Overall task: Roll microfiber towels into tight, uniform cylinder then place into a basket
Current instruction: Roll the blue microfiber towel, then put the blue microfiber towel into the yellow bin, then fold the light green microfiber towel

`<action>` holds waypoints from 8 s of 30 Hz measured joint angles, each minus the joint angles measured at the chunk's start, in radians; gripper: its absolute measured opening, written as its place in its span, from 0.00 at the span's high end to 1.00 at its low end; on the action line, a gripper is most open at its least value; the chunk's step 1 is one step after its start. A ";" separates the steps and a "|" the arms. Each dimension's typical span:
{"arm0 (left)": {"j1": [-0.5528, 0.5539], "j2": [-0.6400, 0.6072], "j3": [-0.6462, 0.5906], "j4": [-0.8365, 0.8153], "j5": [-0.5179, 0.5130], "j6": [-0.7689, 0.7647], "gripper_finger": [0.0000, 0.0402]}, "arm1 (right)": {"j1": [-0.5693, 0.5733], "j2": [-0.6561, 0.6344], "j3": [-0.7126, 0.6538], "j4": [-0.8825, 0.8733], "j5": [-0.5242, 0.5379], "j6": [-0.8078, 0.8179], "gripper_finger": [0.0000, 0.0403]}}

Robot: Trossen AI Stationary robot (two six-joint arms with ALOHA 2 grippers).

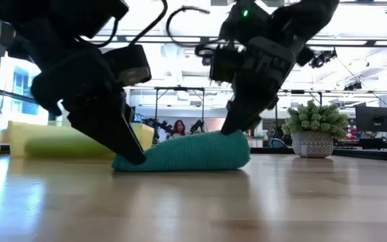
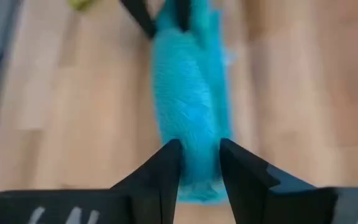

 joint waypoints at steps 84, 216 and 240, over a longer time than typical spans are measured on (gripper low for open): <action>0.065 0.100 -0.005 0.326 -0.107 0.256 0.72 | 0.214 0.120 0.003 0.146 0.414 0.130 0.65; -0.290 -0.526 0.120 -0.759 0.212 -0.075 0.63 | 0.145 -0.378 0.004 -0.490 0.661 0.086 0.65; -0.390 -0.163 0.064 -0.653 0.017 -0.061 0.63 | 0.226 -0.377 0.004 -0.435 0.666 0.151 0.65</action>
